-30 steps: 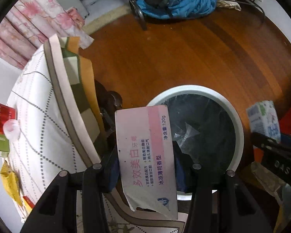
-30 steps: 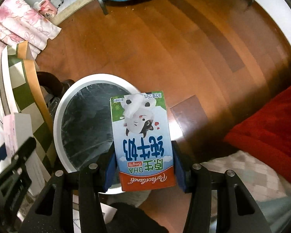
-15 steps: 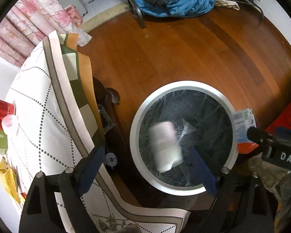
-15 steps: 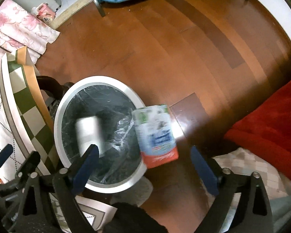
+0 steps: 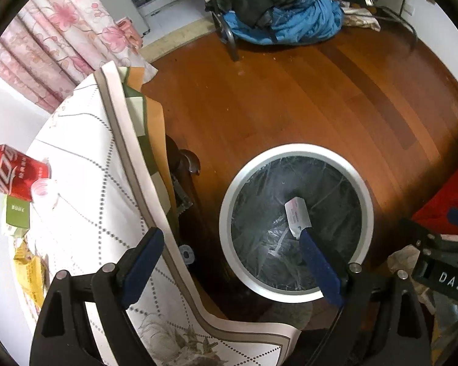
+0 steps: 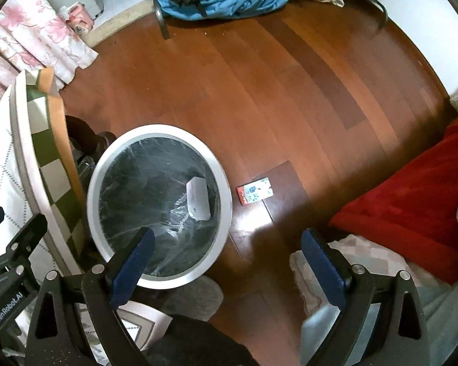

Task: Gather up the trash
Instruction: 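Grasp the yellow HAOMAO box with the right tool while the left tool grasps a paper wrapper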

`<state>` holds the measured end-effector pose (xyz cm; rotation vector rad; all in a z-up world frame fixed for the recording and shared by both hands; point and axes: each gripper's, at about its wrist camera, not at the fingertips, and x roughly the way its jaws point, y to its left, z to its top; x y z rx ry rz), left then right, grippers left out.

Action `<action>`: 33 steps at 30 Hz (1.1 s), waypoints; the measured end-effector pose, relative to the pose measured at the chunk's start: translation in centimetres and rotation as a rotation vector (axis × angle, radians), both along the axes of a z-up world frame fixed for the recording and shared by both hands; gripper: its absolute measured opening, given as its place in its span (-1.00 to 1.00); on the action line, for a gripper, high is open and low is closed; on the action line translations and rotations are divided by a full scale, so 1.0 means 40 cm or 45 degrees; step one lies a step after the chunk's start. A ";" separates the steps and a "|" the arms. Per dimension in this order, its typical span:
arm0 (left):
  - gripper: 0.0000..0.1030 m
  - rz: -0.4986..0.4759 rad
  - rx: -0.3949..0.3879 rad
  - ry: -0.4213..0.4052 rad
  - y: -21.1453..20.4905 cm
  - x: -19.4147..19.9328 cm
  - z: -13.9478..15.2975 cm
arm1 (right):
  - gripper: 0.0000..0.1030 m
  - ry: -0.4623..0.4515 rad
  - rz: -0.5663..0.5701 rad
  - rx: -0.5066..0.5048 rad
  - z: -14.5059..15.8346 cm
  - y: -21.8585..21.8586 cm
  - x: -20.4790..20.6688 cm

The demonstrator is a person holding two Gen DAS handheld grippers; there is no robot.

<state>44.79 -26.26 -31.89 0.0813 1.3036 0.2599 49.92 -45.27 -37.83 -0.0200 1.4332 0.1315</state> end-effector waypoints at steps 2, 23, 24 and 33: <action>0.77 0.011 -0.006 -0.023 0.010 -0.010 0.030 | 0.90 -0.019 0.007 0.007 0.030 0.006 -0.013; 0.77 0.121 -0.097 -0.389 0.186 -0.244 0.435 | 0.90 -0.333 0.063 0.187 0.495 0.140 -0.233; 0.77 0.130 -0.097 -0.403 0.202 -0.255 0.452 | 0.90 -0.343 0.072 0.206 0.514 0.153 -0.243; 0.77 0.450 0.016 -0.410 0.507 -0.494 0.487 | 0.92 -0.239 0.308 0.360 0.488 0.488 -0.406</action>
